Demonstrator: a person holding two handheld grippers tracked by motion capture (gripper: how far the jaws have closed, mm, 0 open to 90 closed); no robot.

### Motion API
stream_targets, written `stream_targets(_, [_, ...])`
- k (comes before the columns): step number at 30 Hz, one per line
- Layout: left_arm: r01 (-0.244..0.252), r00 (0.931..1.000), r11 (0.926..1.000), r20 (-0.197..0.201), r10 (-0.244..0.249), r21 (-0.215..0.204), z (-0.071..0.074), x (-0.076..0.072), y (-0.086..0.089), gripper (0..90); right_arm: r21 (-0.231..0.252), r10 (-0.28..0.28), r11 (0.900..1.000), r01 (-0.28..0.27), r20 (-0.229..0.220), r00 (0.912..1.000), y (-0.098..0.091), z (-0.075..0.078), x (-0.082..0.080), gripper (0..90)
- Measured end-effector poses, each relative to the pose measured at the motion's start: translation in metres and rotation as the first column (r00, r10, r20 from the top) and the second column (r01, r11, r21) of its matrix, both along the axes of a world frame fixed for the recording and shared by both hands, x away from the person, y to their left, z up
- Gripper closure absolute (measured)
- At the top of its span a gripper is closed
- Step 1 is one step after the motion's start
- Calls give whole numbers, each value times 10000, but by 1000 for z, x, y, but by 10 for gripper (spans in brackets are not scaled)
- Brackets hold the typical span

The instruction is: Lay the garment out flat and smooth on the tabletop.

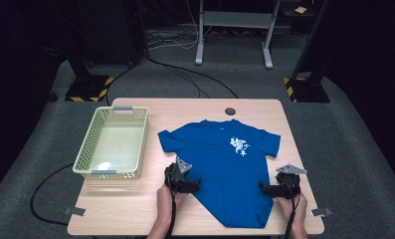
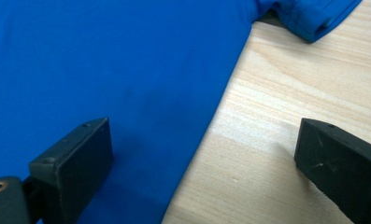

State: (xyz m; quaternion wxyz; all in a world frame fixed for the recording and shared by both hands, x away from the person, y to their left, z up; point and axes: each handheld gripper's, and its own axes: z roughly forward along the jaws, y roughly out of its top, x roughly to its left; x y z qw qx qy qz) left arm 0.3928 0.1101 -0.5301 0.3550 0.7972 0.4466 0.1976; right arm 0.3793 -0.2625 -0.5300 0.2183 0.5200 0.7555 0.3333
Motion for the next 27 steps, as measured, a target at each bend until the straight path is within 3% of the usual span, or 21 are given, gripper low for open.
stream_targets(13, [185, 9997, 9997, -149, -187, -166, 0, 1, 1, 91, 7, 20, 10000, -20, 8, 10000, 0, 0, -1, 43])
stream_targets(14, [175, 9998, 9997, -82, -176, -194, 0, 0, 1, 41, 27, 36, 10000, -36, 8, 10000, 0, 0, 0, 43])
stream_targets(16, [234, 9996, 9993, -177, -239, -306, 2, -1, 0, 25, 50, 51, 10000, -51, 9, 10000, 0, 0, 0, 43])
stream_targets(21, [517, 9986, 9969, -16, -519, -588, 16, -5, -16, 30, 53, 40, 10000, -40, 15, 10000, 0, 0, 0, 45])
stream_targets(27, [913, 9953, 9927, -242, -934, -789, 21, -2, -45, 145, 34, 32, 10000, -32, 14, 10000, 0, 0, 0, 46])
